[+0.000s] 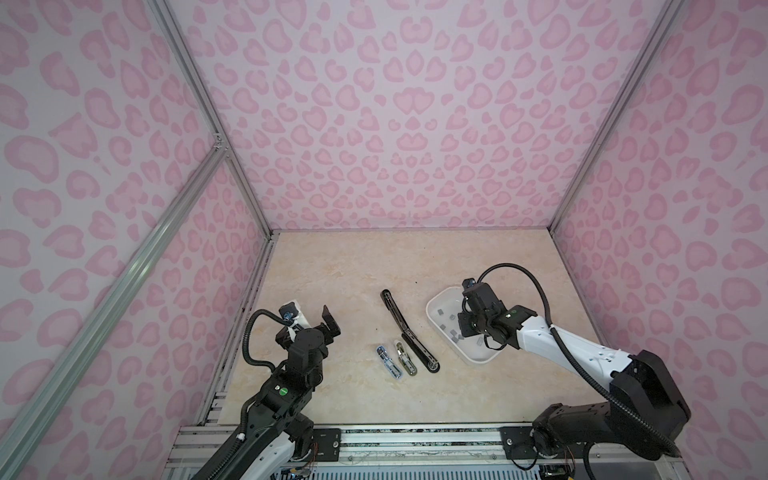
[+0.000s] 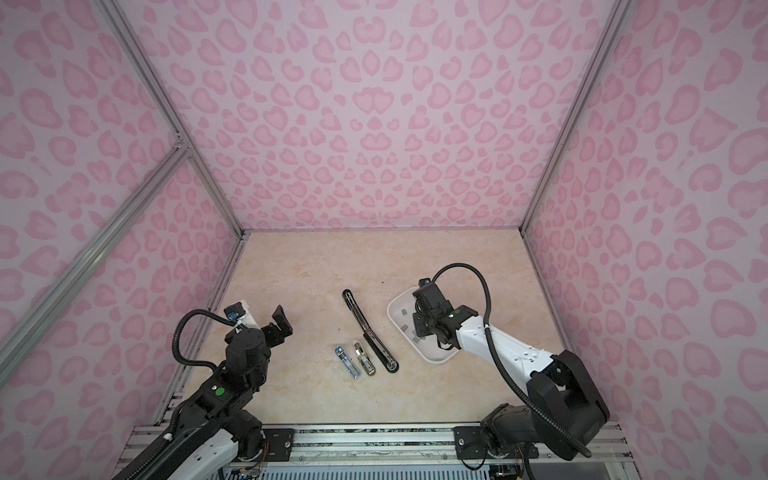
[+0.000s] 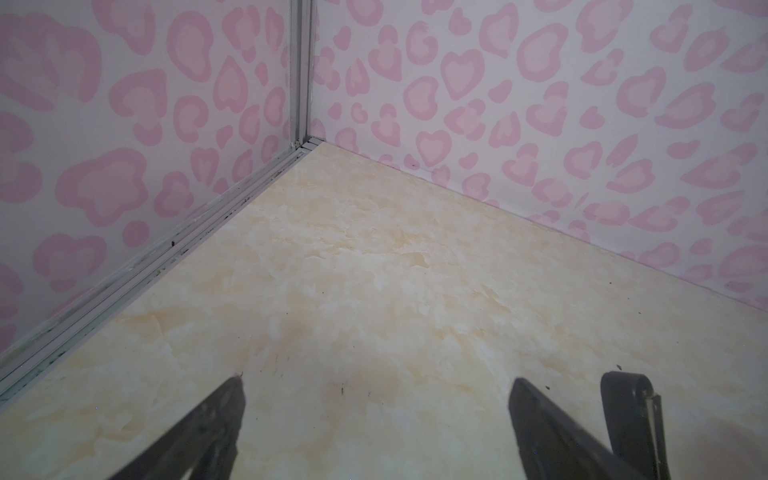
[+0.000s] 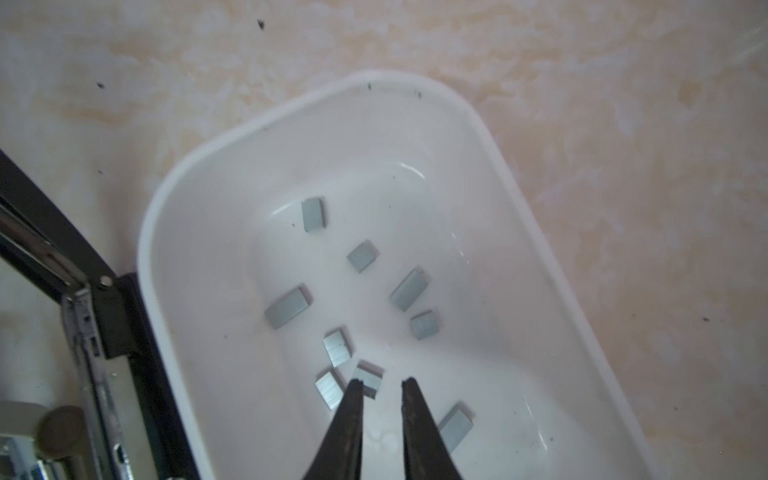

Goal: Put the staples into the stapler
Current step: 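Move the right gripper over the white tray of grey staple strips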

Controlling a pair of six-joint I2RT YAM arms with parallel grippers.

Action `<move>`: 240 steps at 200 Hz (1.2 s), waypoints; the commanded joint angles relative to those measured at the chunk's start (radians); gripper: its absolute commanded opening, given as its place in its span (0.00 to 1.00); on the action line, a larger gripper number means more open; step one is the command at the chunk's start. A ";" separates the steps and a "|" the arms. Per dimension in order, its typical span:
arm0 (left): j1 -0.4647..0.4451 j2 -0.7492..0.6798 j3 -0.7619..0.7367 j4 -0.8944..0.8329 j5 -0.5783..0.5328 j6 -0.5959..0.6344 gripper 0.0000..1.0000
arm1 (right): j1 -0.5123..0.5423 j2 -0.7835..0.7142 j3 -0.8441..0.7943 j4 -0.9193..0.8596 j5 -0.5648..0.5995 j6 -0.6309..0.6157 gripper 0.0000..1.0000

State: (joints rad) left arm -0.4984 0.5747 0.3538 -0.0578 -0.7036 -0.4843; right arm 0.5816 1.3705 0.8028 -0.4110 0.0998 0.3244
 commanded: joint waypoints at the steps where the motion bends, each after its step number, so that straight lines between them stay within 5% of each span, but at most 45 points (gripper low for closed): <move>1: 0.000 0.002 0.003 0.011 -0.010 0.006 0.99 | 0.000 -0.052 -0.070 -0.022 0.026 0.005 0.22; 65: 0.001 0.001 -0.001 0.014 -0.014 0.009 0.99 | -0.005 -0.250 -0.207 -0.048 -0.074 0.117 0.24; 240: 0.001 -0.054 0.009 -0.003 0.007 0.005 1.00 | 0.271 -0.123 -0.141 0.082 -0.190 0.275 0.19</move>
State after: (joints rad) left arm -0.4984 0.5198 0.3519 -0.0628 -0.6983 -0.4835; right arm 0.8371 1.2293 0.6582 -0.3923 -0.0792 0.5854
